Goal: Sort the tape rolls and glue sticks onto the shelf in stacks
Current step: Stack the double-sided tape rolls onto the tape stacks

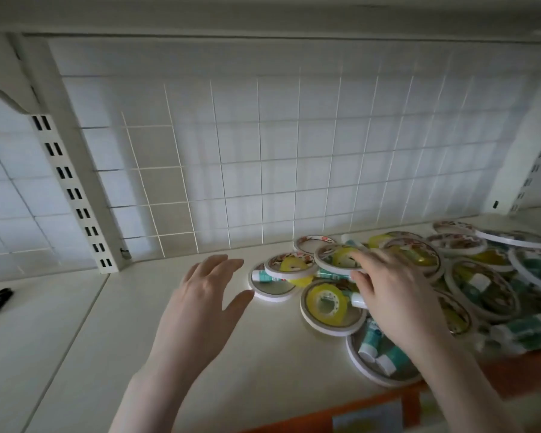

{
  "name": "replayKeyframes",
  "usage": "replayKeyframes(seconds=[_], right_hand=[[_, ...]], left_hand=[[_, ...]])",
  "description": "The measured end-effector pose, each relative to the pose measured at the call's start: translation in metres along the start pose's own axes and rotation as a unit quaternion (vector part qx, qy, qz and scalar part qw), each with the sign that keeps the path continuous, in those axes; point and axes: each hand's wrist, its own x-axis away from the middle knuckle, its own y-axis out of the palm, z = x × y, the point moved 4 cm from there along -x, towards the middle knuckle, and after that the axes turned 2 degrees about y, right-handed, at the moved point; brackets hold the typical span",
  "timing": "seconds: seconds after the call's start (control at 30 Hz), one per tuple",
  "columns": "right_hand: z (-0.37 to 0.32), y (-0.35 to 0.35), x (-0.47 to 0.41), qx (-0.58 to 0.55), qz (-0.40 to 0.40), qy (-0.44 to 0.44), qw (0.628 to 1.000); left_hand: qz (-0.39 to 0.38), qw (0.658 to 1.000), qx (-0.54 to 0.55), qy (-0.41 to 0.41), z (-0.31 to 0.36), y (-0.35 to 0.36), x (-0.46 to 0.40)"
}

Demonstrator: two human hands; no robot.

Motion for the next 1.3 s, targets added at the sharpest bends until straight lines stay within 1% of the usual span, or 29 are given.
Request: replayKeyframes(seconds=[0.23,0.4,0.6,0.7,0.87,1.03,1.17,1.3], right_hand=[[0.001,0.032,-0.021,-0.042,-0.060,-0.083,0.994],[0.002,0.029,-0.023,-0.052,-0.068,-0.108,0.991],[0.017,0.027,-0.023,-0.091,-0.057,-0.077,0.991],[0.025,0.018,-0.025,-0.092,-0.029,-0.073,0.993],[0.039,0.004,-0.025,-0.094,-0.010,-0.060,0.994],[0.053,0.004,-0.019,-0.088,-0.027,-0.044,0.995],[0.061,0.004,-0.014,-0.082,-0.025,-0.032,0.996],[0.065,0.006,-0.009,-0.089,-0.040,-0.020,0.995]], left_hand=[[0.017,0.998,-0.032,-0.060,0.002,0.006,0.001],[0.018,0.997,-0.041,-0.066,0.009,0.015,-0.003],[0.000,0.998,-0.053,-0.028,0.021,0.022,-0.017],[-0.027,0.998,-0.058,-0.010,0.028,0.027,-0.031],[-0.076,0.995,-0.054,0.027,0.033,0.043,-0.047],[-0.102,0.992,-0.045,0.056,0.027,0.062,-0.053],[-0.108,0.991,-0.040,0.071,0.026,0.069,-0.055],[-0.109,0.986,-0.038,0.117,0.024,0.069,-0.056]])
